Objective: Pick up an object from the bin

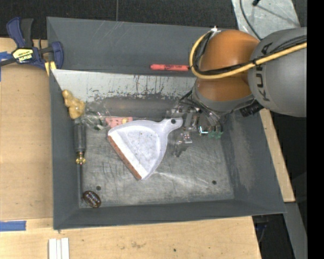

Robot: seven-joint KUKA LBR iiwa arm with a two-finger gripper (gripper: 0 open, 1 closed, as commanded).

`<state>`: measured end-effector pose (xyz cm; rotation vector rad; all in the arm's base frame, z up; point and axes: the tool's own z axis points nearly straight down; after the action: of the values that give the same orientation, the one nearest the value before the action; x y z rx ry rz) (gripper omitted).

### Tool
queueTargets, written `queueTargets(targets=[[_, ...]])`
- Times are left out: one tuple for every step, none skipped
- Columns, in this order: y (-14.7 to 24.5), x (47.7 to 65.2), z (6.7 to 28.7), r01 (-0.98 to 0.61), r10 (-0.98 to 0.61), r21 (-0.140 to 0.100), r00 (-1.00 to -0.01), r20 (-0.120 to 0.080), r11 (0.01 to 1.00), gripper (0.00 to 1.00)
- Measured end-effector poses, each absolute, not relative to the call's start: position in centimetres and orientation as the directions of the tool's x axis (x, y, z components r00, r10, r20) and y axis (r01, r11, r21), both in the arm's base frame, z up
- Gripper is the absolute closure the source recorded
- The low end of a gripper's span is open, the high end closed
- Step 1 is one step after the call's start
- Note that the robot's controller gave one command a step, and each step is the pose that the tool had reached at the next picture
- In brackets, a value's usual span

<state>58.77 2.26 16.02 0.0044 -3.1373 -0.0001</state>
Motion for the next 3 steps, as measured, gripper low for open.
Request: queueTargets(targets=[[2.3,59.0,16.4,-0.003,-0.003,0.0,-1.0,-0.004,1.0,0.0],[1.6,60.2,15.7,-0.258,-0.258,-0.001,-0.966,-0.005,0.966,0.0],[1.1,61.4,11.2,-0.368,-0.368,-0.001,-0.93,-0.004,0.93,0.0]])
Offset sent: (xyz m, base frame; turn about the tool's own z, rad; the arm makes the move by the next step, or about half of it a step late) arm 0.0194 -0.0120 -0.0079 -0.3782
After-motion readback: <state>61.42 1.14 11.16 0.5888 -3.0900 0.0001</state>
